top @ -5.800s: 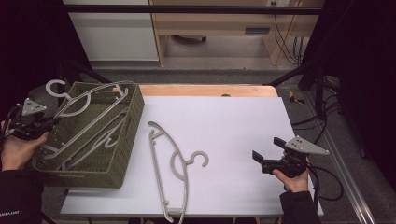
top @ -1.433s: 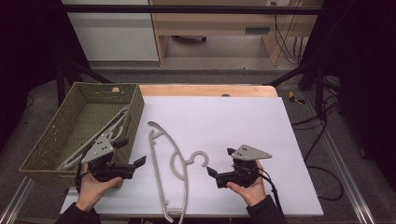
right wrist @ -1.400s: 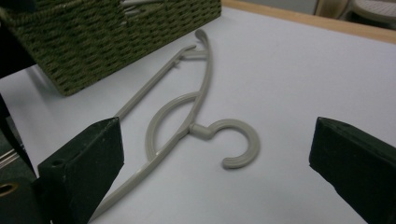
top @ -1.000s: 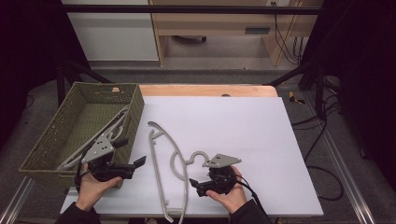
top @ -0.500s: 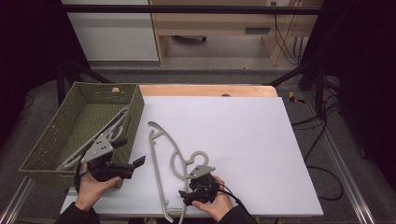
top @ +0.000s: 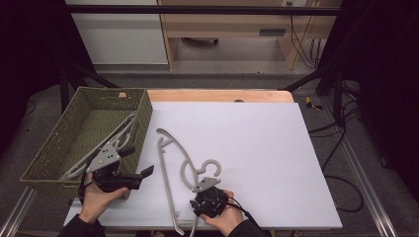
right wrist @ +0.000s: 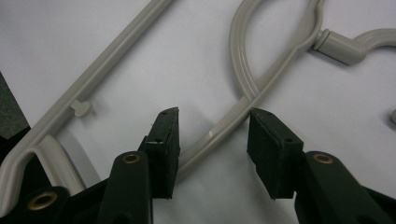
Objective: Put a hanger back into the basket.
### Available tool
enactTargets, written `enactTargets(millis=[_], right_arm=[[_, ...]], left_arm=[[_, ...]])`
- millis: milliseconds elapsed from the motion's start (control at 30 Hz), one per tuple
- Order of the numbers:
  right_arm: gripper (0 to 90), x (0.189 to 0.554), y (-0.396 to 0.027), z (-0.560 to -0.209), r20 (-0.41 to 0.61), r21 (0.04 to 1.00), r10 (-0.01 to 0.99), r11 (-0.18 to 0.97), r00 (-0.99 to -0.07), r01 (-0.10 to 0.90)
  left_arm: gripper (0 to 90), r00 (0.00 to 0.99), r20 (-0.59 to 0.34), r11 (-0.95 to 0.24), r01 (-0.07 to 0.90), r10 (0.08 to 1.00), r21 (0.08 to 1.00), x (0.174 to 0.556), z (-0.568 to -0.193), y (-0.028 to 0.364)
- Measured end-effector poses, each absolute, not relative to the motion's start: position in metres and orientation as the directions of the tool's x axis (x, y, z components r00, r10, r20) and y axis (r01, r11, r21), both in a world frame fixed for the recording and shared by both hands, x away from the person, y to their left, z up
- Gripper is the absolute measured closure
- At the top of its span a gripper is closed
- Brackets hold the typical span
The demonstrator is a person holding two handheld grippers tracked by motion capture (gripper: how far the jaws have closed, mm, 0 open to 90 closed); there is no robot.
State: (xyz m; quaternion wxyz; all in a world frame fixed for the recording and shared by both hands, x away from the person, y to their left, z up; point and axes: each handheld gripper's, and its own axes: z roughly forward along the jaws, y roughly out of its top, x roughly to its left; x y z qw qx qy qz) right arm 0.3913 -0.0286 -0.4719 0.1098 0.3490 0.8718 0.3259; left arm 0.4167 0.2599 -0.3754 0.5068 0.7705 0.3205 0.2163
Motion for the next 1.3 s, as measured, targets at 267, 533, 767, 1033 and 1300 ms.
enactTargets(millis=[267, 533, 767, 1033, 1300], right_arm=[[67.4, 0.401, -0.048, -0.464, 0.126, 0.593, 0.698, 0.516, -0.704, 0.618], [74.8, 0.409, -0.068, -0.457, 0.116, 0.536, 0.754, 0.501, -0.647, 0.68], [72.6, 0.415, -0.079, -0.458, 0.057, 0.533, 0.784, 0.5, -0.619, 0.682], [74.0, 0.416, -0.078, -0.462, 0.048, 0.546, 0.79, 0.492, -0.611, 0.679], [80.8, 0.425, -0.096, -0.459, 0.099, 0.517, 0.812, 0.451, -0.575, 0.727]], left_arm=[[8.0, 0.699, 0.006, -0.277, 0.276, 0.715, 0.92, 0.416, -0.374, 0.261], [8.0, 0.7, 0.009, -0.284, 0.278, 0.714, 0.918, 0.416, -0.375, 0.261], [8.0, 0.702, 0.012, -0.291, 0.28, 0.712, 0.915, 0.416, -0.376, 0.259], [8.1, 0.708, 0.016, -0.301, 0.28, 0.706, 0.912, 0.416, -0.377, 0.257], [8.1, 0.708, 0.01, -0.296, 0.282, 0.706, 0.913, 0.416, -0.377, 0.257]])
